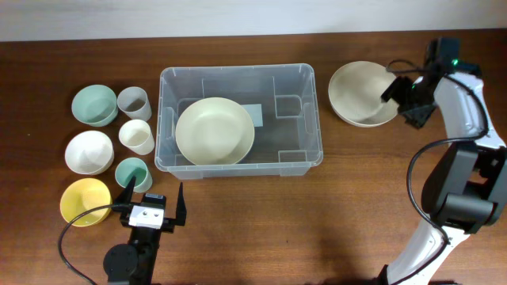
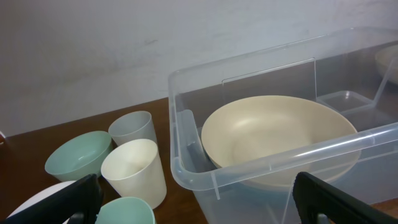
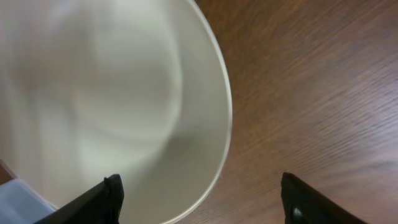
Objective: Pack container
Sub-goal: 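Grasp the far-right cream bowl rim with the right gripper and lift, then carry the cream bowl left and lower it onto the stacked bowls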
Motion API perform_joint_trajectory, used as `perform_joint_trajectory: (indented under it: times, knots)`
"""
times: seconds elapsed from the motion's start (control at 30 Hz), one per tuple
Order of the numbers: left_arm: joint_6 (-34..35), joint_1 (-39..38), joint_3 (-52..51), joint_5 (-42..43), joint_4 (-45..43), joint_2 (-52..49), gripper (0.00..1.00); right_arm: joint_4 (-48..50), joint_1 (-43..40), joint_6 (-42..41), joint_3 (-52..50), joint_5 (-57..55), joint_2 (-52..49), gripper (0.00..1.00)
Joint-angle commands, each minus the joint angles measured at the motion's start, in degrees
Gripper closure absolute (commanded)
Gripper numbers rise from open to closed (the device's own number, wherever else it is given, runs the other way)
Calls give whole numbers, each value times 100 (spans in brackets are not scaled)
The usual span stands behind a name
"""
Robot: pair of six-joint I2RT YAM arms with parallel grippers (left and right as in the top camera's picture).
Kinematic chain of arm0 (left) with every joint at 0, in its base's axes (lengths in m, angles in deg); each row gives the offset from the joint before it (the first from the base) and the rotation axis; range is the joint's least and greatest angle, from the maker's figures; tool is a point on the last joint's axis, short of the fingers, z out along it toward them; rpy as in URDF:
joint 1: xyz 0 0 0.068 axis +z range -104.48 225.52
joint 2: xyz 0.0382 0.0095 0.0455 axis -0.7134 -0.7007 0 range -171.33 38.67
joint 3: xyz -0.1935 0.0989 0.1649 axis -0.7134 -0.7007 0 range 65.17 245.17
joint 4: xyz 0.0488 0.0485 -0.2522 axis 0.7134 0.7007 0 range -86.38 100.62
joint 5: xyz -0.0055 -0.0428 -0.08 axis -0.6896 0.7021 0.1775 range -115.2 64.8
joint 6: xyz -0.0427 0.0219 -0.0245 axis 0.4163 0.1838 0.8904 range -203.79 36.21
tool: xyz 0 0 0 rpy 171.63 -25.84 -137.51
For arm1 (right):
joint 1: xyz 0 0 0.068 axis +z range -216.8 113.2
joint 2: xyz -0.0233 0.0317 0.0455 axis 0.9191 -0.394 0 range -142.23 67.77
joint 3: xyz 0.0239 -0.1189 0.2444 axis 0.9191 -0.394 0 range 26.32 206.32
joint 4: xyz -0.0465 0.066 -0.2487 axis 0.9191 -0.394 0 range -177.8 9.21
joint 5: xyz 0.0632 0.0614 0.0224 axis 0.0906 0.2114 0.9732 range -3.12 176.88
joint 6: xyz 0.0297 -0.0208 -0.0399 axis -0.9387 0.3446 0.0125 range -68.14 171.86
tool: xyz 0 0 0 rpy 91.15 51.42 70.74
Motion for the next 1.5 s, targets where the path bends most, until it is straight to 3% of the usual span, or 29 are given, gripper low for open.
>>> perform_joint_trajectory:
  times: [0.0,0.3,0.43,0.5,0.53,0.57,0.73,1.1,1.23,1.47]
  knots:
    - [-92,33,-35,20,2,39,0,343,28,-85,-450,391,2,24]
    - [-92,33,-35,20,0,39,0,1274,28,-197,-1283,507,2,24]
    - [-92,33,-35,20,2,39,0,1384,28,-199,-1320,507,2,32]
    - [-92,35,-35,17,2,39,0,1432,28,-199,-1320,507,2,46]
    - [-92,33,-35,17,2,39,0,1469,28,-199,-1320,507,2,60]
    - [-92,33,-35,20,2,39,0,1469,28,-199,-1320,505,2,63]
    - [-92,33,-35,20,2,39,0,1521,28,-201,-1320,507,2,96]
    - [-92,33,-35,17,0,39,0,2234,15,-433,-1169,1027,50,96]
    - [-92,33,-35,17,0,39,0,2347,-107,-494,-688,1228,240,96]
    - [-92,33,-35,20,2,39,0,2317,-118,-452,275,2542,920,96]
